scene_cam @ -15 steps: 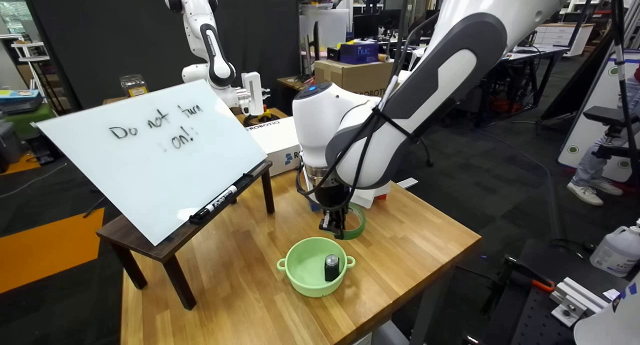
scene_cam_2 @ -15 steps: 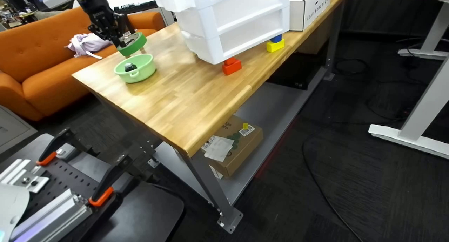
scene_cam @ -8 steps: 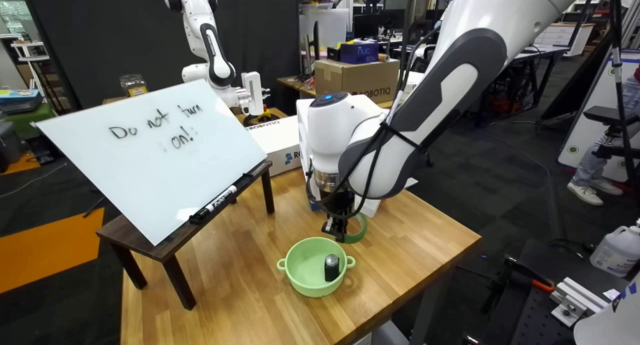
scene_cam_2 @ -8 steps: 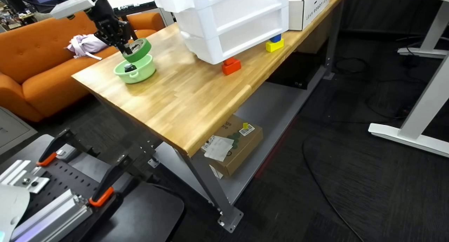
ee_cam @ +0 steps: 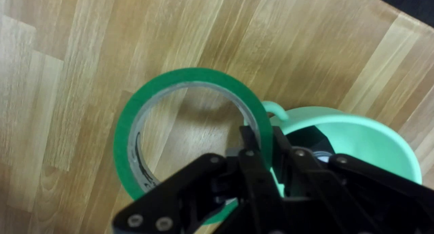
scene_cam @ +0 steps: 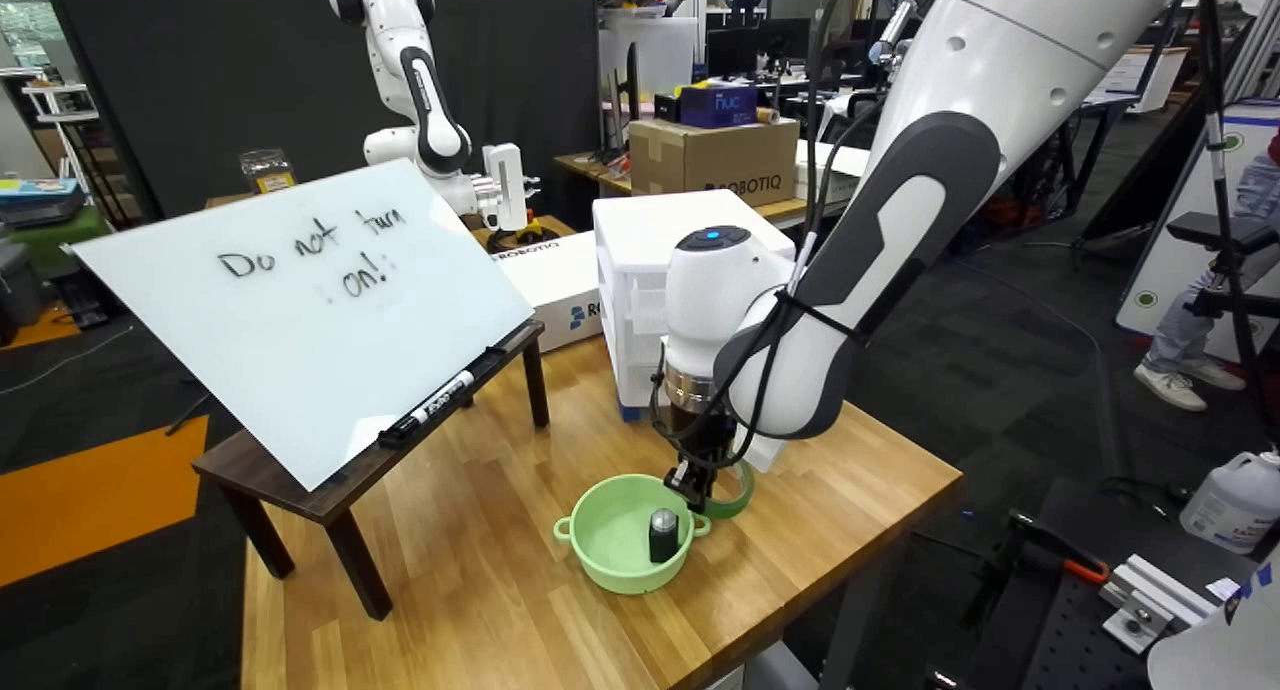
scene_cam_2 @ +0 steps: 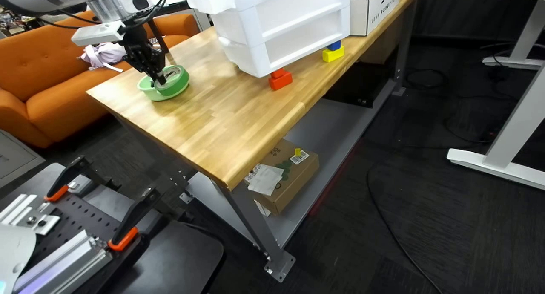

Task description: Remove the masking tape from the object and put it on the table

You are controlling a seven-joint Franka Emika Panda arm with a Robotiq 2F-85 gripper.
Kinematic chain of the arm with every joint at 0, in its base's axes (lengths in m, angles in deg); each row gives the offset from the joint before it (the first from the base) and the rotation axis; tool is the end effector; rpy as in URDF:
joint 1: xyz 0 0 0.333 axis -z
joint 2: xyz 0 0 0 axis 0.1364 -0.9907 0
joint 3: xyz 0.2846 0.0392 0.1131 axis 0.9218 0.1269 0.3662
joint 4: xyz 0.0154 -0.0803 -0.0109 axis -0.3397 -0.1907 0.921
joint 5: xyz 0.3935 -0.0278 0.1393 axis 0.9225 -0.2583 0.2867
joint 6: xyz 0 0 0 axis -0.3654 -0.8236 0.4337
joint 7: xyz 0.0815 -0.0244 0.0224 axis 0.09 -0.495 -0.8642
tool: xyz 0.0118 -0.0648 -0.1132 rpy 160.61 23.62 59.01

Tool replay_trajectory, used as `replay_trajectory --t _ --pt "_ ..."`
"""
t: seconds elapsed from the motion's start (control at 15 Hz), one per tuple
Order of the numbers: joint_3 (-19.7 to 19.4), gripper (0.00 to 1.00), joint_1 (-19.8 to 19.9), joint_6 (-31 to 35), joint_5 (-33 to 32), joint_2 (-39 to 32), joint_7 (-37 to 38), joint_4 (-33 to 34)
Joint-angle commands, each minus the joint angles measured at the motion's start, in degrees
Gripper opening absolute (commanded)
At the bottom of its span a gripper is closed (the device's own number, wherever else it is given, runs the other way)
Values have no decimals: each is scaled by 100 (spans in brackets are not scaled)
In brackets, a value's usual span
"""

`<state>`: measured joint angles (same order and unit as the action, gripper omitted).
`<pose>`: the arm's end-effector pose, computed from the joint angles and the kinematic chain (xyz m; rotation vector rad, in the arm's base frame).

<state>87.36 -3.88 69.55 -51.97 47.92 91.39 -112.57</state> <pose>0.4953 0.1609 0.1250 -3.1133 -0.3608 -0.0466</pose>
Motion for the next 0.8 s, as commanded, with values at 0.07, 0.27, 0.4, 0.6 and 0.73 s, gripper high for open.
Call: replay_trajectory --t 0.07,0.27,0.4,0.6,0.73 --pt "49 4 90 597 341 43 28 -285" --pt "33 4 84 821 474 64 61 -390" --pt "7 4 74 1007 523 112 103 -500" --pt "5 4 102 1310 649 217 136 -728" --pt "-69 4 60 1464 683 336 228 -931"
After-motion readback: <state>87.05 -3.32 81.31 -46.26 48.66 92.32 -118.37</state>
